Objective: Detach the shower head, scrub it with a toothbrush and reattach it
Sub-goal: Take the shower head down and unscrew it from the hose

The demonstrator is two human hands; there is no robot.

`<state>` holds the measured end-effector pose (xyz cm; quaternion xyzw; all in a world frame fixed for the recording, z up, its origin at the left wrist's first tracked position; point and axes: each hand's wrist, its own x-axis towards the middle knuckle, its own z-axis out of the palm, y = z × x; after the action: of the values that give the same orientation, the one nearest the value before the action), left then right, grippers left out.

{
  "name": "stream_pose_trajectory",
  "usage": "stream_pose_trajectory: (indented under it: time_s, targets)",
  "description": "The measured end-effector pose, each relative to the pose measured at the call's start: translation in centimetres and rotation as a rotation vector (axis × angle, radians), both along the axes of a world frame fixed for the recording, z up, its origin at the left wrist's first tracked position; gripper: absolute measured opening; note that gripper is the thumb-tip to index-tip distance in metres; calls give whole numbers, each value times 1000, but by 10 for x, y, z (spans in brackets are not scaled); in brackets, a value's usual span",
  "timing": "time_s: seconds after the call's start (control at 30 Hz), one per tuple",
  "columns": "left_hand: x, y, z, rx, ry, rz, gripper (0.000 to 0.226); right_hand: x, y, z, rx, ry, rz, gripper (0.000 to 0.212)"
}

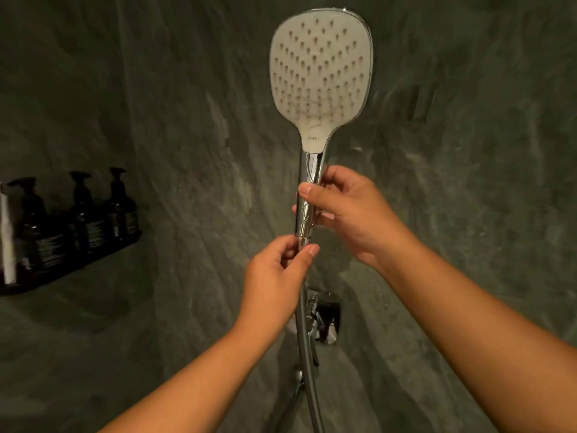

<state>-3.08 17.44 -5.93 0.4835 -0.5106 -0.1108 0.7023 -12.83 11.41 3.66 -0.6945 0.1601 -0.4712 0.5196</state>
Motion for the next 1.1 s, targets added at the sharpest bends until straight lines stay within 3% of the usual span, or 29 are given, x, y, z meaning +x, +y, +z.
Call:
stream_pose_trajectory:
  time_s: [0.37,0.5,0.63,0.87,0.93,1.0,1.1]
  targets:
    - [26,9,-4,54,-68,-170,19,7,-2,-5,60,-16,186,10]
    - [26,3,-10,64,-5,-295,22,-2,-14,-6,124,57,327,21]
    - [21,-1,-14,90,78,-402,39,-6,-24,0,101,17,305,21]
    - [16,-6,-20,163,144,-543,29,-17,-31,-5,139,-11,397,20]
    - [16,-7,-20,167,140,-550,29,-19,-31,-7,175,-25,434,29]
    - [17,-9,-21,168,130,-540,30,-19,-31,-9,176,-36,401,34]
    - [18,-12,-21,168,112,-524,32,-14,-30,-11,98,-45,233,19]
